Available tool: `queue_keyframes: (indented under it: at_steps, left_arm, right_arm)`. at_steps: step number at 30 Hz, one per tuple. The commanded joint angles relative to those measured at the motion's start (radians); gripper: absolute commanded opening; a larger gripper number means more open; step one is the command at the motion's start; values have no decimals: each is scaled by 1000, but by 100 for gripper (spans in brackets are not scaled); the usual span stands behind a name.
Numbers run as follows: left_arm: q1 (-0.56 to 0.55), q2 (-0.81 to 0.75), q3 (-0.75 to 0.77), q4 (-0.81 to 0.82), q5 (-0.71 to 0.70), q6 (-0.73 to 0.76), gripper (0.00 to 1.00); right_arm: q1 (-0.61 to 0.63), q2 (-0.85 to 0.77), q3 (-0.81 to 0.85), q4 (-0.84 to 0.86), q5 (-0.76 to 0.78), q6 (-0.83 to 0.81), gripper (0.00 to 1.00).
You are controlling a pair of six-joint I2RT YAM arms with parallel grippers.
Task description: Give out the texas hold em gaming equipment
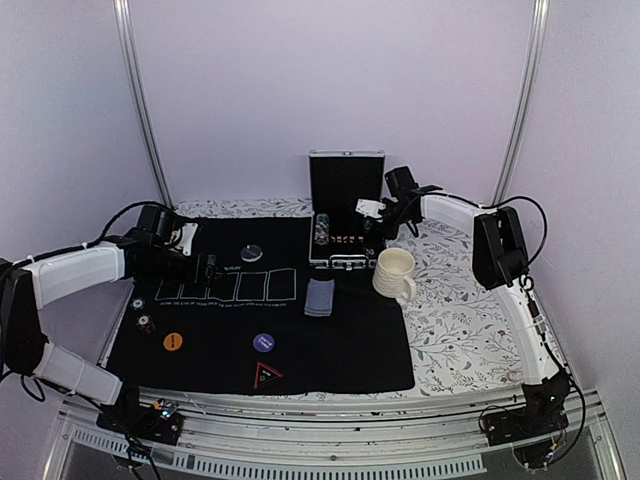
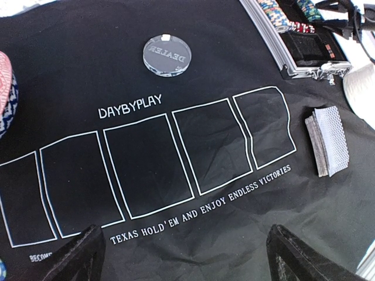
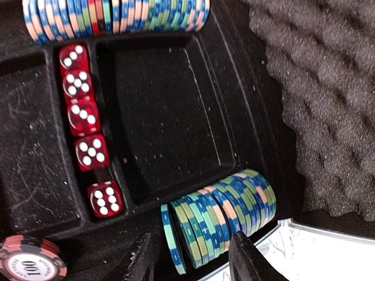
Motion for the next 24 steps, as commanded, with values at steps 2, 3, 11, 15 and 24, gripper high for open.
queue_keyframes:
  at_steps: [2, 3, 11, 15, 24]
  left_arm:
    - [4, 4, 19, -15, 6, 15, 98]
    - [4, 4, 19, -15, 9, 15, 98]
    - [4, 4, 17, -15, 21, 13, 98]
    - [4, 1, 16, -15, 27, 11, 98]
    - [4, -2, 12, -13, 22, 14, 98]
  right_arm:
    - [24, 12, -29, -51, 83, -41, 45]
    - [30, 8, -36, -52, 97, -47, 44]
    - [47, -14, -53, -35, 134, -74, 44]
    - [50, -14, -50, -14, 153, -80, 46]
    - [17, 27, -21, -16, 106, -66, 42]
